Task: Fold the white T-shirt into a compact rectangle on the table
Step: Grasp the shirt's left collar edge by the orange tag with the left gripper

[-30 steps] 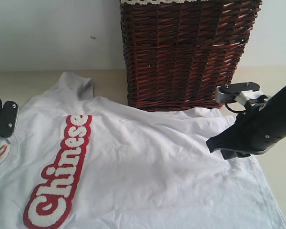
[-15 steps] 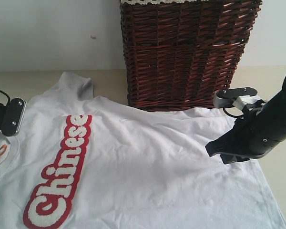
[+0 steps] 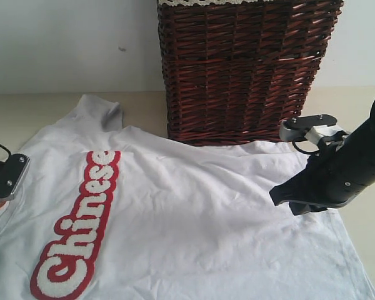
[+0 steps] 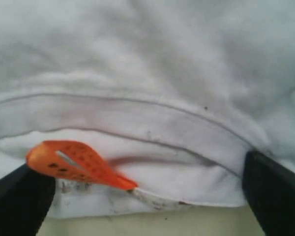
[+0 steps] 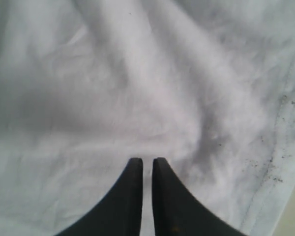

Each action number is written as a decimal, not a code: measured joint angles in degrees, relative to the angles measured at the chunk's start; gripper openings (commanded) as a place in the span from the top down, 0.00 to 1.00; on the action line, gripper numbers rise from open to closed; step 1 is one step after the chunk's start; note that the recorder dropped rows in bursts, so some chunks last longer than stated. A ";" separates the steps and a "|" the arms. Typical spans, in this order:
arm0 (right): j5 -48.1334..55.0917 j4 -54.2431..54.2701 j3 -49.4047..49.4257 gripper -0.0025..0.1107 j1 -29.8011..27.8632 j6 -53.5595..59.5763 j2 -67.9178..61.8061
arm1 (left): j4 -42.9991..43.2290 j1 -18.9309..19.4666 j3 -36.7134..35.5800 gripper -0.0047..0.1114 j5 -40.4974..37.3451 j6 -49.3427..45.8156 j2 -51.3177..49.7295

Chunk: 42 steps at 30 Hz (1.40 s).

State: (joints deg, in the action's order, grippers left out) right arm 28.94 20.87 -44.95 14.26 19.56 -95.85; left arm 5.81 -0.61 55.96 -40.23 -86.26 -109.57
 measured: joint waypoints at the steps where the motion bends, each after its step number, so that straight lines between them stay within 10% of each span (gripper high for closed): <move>1: 0.00 0.00 0.00 0.89 0.00 0.08 0.00 | -0.32 0.29 0.08 0.06 -0.22 -0.31 -0.31; 42: 0.00 0.15 0.00 0.89 0.00 0.45 0.00 | -13.35 7.32 2.75 0.06 -3.59 -9.21 -1.46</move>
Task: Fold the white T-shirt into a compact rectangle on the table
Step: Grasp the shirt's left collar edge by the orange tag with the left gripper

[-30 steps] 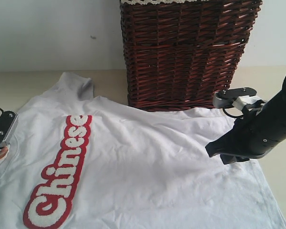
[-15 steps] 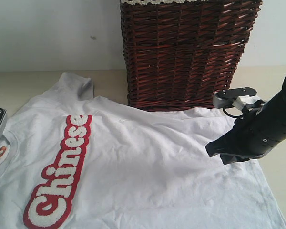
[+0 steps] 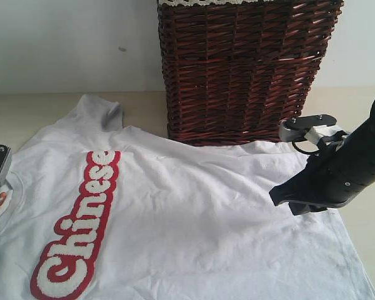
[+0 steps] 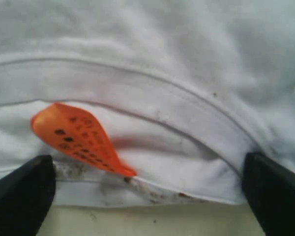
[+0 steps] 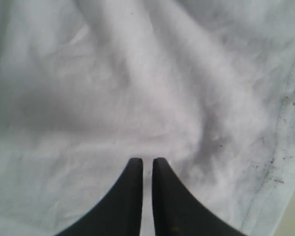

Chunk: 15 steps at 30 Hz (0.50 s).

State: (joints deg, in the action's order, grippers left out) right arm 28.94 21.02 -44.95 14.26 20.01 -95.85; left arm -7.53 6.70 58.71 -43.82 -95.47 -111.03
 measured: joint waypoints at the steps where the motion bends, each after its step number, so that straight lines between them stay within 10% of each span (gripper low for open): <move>1: 0.00 0.00 0.00 0.89 0.00 0.00 0.00 | 0.00 0.00 0.00 0.06 0.00 0.00 0.00; 15: -0.32 0.00 0.00 0.89 0.00 0.62 0.00 | 0.00 0.00 0.00 0.06 0.00 0.12 0.00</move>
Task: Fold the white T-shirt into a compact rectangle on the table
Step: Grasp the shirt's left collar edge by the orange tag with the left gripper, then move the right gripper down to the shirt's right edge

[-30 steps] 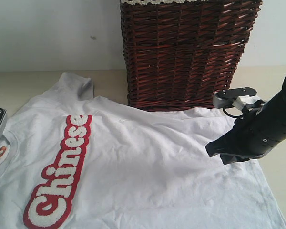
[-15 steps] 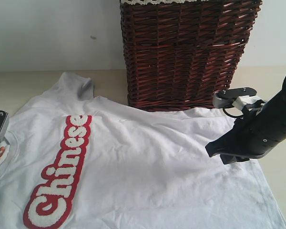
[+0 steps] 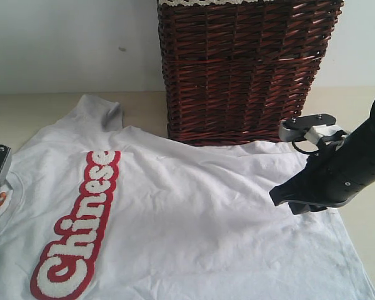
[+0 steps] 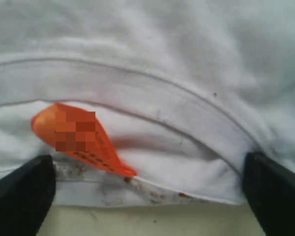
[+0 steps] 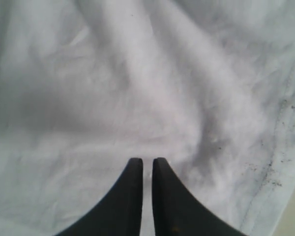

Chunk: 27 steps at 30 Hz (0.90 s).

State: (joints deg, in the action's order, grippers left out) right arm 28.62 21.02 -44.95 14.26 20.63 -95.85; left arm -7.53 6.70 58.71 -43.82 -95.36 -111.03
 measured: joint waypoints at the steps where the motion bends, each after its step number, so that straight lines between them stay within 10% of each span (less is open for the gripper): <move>1: -0.14 0.00 0.00 0.89 0.00 0.08 0.00 | 0.00 0.00 0.00 0.06 0.00 0.00 0.00; 22: -2.47 -0.11 0.00 0.93 0.00 15.91 0.00 | 0.00 0.00 0.00 0.06 0.00 0.00 0.00; 27: -3.47 -2.40 -2.24 0.71 0.00 17.76 0.00 | 0.00 0.00 0.00 0.06 0.00 0.00 0.00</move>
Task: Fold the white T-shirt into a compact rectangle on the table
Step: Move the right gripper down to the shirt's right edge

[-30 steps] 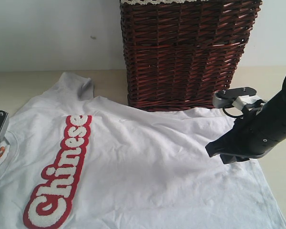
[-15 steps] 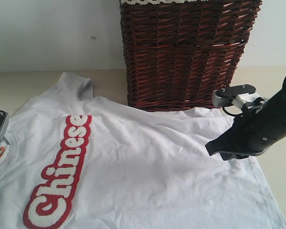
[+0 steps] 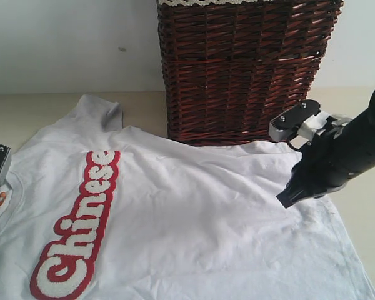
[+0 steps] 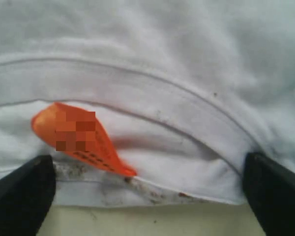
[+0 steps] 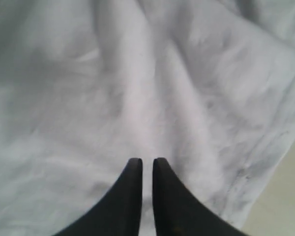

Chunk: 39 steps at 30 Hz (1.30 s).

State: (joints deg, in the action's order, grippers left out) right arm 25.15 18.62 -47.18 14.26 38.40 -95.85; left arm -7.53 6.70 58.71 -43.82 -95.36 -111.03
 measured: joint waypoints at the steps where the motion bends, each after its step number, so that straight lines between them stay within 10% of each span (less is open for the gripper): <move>1: 0.22 -1.07 -0.56 0.61 0.00 0.05 0.00 | 0.00 0.00 0.00 0.06 0.00 0.00 0.00; 7: 0.35 -12.52 -1.75 0.21 0.00 1.22 0.00 | 0.00 0.00 0.00 0.06 0.00 0.00 0.00; 39: 7.21 -43.77 -2.11 0.20 0.00 13.12 -0.39 | 0.00 0.00 0.00 0.06 0.00 -0.10 0.00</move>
State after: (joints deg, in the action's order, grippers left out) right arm 32.36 -25.16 -49.29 14.26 51.51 -96.24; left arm -7.53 6.70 58.71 -43.82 -95.46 -111.03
